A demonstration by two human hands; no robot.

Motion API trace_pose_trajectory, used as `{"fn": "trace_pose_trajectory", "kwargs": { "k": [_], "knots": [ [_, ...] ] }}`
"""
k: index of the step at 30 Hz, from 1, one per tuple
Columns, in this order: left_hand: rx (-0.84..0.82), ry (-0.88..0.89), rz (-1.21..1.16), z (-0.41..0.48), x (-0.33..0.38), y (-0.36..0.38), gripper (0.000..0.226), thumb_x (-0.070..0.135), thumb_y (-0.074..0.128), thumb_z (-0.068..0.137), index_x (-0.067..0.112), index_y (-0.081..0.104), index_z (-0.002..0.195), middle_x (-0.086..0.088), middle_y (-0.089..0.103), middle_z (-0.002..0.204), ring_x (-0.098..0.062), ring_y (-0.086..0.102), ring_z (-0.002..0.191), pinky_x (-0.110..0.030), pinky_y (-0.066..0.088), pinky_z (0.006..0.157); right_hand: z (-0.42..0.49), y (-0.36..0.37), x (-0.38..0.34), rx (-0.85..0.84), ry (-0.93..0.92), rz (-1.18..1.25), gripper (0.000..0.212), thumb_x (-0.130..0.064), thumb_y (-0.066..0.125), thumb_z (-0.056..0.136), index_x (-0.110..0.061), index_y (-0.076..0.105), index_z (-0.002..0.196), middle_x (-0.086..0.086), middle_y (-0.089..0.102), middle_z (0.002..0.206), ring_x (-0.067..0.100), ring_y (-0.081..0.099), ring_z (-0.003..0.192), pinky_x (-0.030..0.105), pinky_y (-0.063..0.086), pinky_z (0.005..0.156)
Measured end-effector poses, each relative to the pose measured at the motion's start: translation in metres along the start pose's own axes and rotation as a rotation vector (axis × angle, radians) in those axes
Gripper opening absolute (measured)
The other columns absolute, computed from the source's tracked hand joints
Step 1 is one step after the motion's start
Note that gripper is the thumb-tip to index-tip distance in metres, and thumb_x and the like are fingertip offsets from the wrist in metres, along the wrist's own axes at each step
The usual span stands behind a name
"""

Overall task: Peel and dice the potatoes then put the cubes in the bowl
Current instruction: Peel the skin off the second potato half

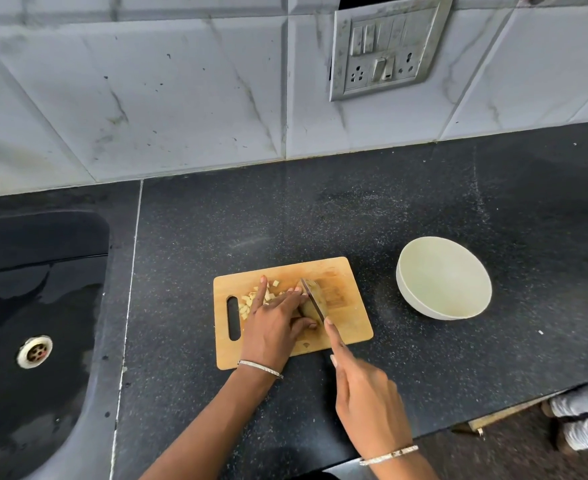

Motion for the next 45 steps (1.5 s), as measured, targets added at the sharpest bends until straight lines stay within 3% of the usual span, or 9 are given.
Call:
{"fn": "trace_pose_trajectory", "kwargs": {
  "k": [4,7,11,17,27,31,35,41,45],
  "knots": [
    [0.049,0.033,0.003,0.001,0.003,-0.002,0.043,0.034,0.086,0.065,0.017,0.073,0.102,-0.001,0.073,0.105,-0.012,0.064,0.109,-0.034,0.016,0.116,0.003,0.003,0.0,-0.026,-0.014,0.003,0.073,-0.031,0.039,0.102,-0.064,-0.013,0.142,-0.003,0.054,0.071,0.023,0.062,0.067,0.035,0.035,0.054],
    [0.136,0.048,0.025,-0.003,0.005,-0.003,0.043,0.03,0.089,0.059,0.017,0.076,0.098,0.0,0.075,0.099,-0.013,0.05,0.118,-0.033,0.027,0.109,0.008,0.003,-0.002,-0.018,-0.042,0.019,0.076,-0.028,0.042,0.101,-0.065,-0.009,0.143,-0.002,0.056,0.07,0.024,0.061,0.064,0.039,0.04,0.054],
    [0.123,0.065,0.071,-0.004,-0.002,0.004,0.036,0.034,0.082,0.071,0.02,0.075,0.103,0.0,0.073,0.107,-0.009,0.063,0.111,-0.041,0.022,0.114,0.012,0.002,0.0,-0.018,-0.042,0.034,0.075,-0.026,0.044,0.1,-0.065,-0.005,0.143,-0.003,0.065,0.079,0.022,0.065,0.071,0.039,0.049,0.062],
    [0.134,0.049,0.089,-0.005,-0.002,0.003,0.032,0.042,0.07,0.073,0.024,0.076,0.1,0.003,0.073,0.106,-0.006,0.064,0.109,-0.045,0.028,0.108,0.01,0.001,0.002,-0.038,-0.036,0.025,0.079,-0.028,0.041,0.101,-0.066,-0.016,0.139,-0.003,0.062,0.077,0.019,0.063,0.069,0.039,0.051,0.064],
    [0.13,0.004,0.019,-0.005,-0.004,0.003,0.032,0.037,0.074,0.071,0.025,0.076,0.1,0.004,0.073,0.107,-0.005,0.064,0.108,-0.038,0.027,0.108,0.023,0.008,-0.01,0.025,-0.037,-0.107,0.086,-0.026,0.047,0.099,-0.059,-0.018,0.144,0.001,0.062,0.078,0.026,0.066,0.066,0.04,0.049,0.056],
    [0.101,-0.004,0.054,-0.004,-0.004,0.003,0.036,0.028,0.087,0.066,0.026,0.075,0.1,0.004,0.073,0.106,-0.005,0.065,0.106,-0.039,0.026,0.108,0.049,0.006,-0.016,0.029,-0.024,0.02,0.07,-0.026,0.042,0.101,-0.057,0.002,0.149,0.004,0.068,0.08,0.029,0.068,0.077,0.043,0.051,0.064],
    [0.107,-0.022,0.096,-0.004,0.0,0.001,0.035,0.026,0.088,0.065,0.028,0.076,0.098,0.007,0.073,0.104,-0.004,0.066,0.104,-0.041,0.025,0.108,0.049,0.007,-0.018,0.022,-0.017,-0.049,0.072,-0.028,0.041,0.101,-0.059,-0.005,0.147,0.003,0.068,0.084,0.028,0.068,0.08,0.043,0.053,0.067],
    [0.123,-0.04,0.077,-0.004,-0.002,-0.001,0.03,0.032,0.084,0.067,0.029,0.075,0.096,0.007,0.074,0.102,-0.005,0.066,0.103,-0.041,0.024,0.109,0.023,0.014,-0.009,0.036,0.012,-0.202,0.096,-0.019,0.066,0.085,-0.051,0.004,0.152,-0.004,0.046,0.06,0.022,0.06,0.05,0.037,0.046,0.045],
    [0.087,-0.044,0.039,-0.004,-0.003,0.003,0.04,0.028,0.09,0.061,0.026,0.075,0.099,0.004,0.074,0.103,-0.006,0.067,0.103,-0.039,0.023,0.111,0.019,0.013,-0.008,0.033,0.021,-0.285,0.101,-0.017,0.069,0.08,-0.048,0.006,0.153,-0.002,0.053,0.062,0.024,0.061,0.048,0.037,0.046,0.042]
  ]
}}
Point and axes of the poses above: each hand's wrist, its own z-axis towards the middle knuckle, its own y-axis out of the palm, x = y × z, the point moved 7 cm from there along z, towards the middle knuckle
